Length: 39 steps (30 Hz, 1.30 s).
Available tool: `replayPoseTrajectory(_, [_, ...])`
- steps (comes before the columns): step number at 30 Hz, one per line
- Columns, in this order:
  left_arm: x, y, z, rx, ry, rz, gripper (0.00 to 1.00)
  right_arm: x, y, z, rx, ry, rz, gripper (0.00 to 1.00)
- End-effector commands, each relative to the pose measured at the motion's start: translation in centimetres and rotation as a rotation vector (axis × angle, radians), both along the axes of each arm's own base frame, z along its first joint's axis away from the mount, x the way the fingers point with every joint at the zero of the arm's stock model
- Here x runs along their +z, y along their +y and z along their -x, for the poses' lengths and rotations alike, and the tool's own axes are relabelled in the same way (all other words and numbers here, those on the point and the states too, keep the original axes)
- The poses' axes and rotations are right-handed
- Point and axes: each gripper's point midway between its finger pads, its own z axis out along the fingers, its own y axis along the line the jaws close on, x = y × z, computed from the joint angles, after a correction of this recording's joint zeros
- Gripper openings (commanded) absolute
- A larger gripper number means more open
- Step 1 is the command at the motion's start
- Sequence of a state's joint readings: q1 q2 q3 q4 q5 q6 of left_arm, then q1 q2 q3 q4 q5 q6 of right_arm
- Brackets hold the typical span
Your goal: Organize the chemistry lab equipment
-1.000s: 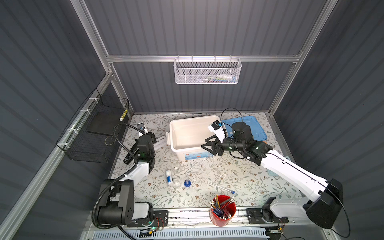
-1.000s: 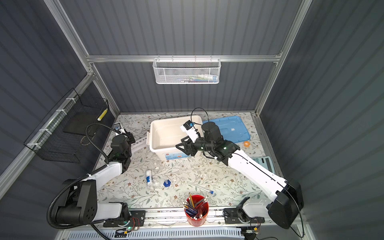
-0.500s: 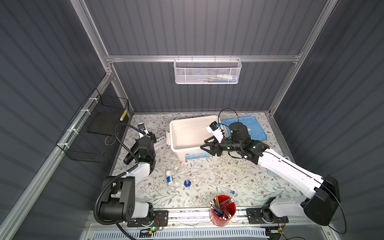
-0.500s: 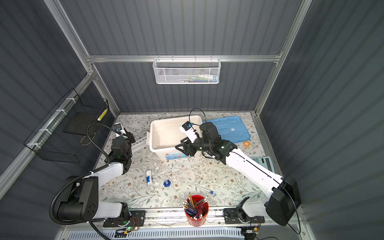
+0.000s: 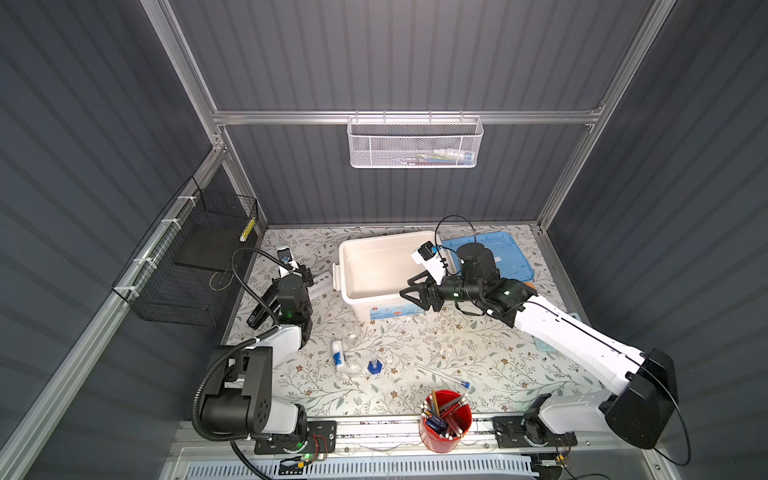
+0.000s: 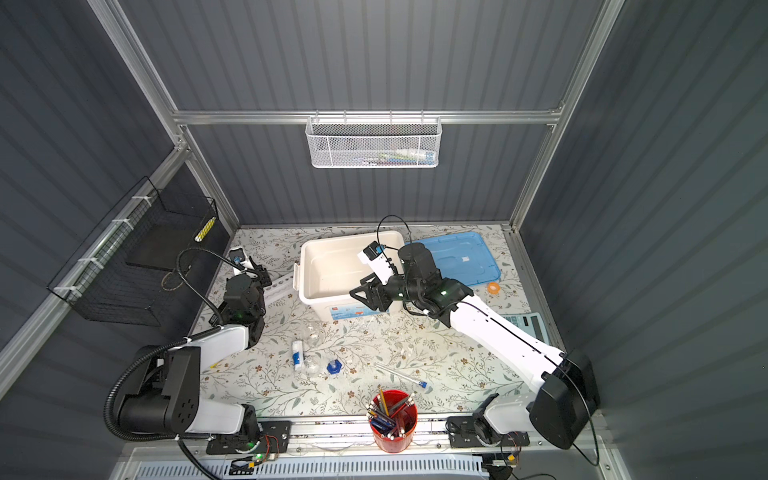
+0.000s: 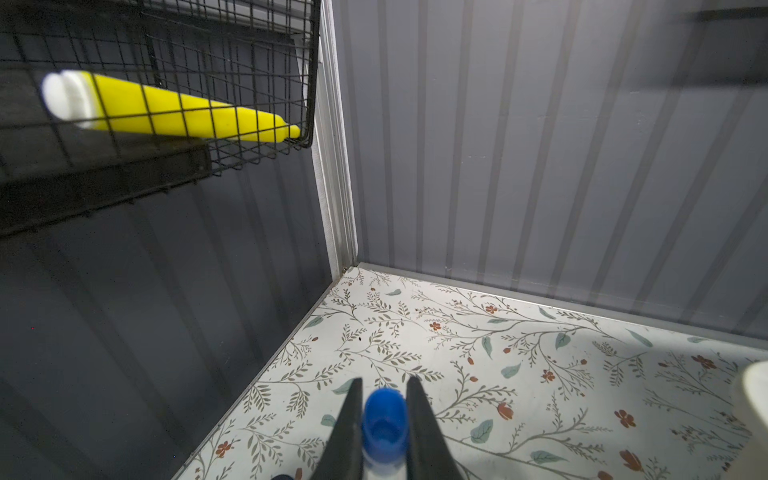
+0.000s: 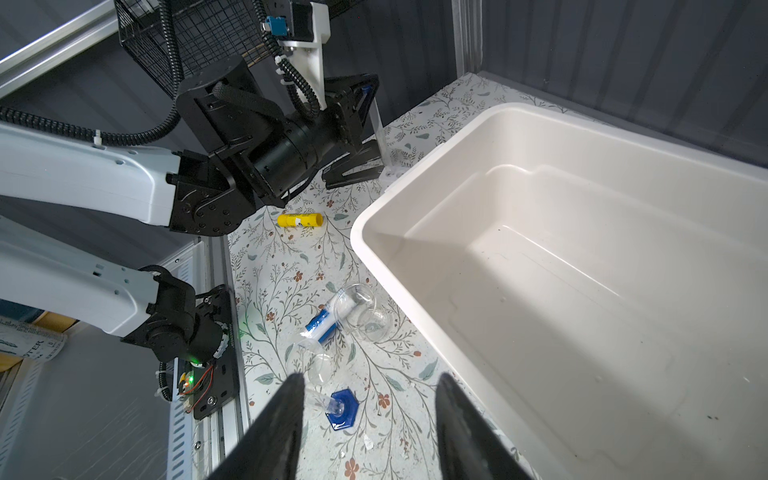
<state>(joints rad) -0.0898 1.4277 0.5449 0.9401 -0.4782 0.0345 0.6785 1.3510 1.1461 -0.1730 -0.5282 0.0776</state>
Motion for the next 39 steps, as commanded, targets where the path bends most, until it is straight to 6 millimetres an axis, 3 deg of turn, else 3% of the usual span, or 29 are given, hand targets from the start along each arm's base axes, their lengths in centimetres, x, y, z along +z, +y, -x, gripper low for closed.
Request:
replayPoseTrajectory(1, [0.1, 0.6, 0.2, 0.018, -0.016, -0.006, 0.00, 1.0, 0.2, -0.4, 0.009, -0.020, -0.014, 0.52])
replayPoseTrajectory(39, [-4.3, 0.7, -0.4, 0.013, -0.016, -0.012, 0.00, 0.2, 0.4, -1.2, -0.008, -0.002, 0.000, 0.52])
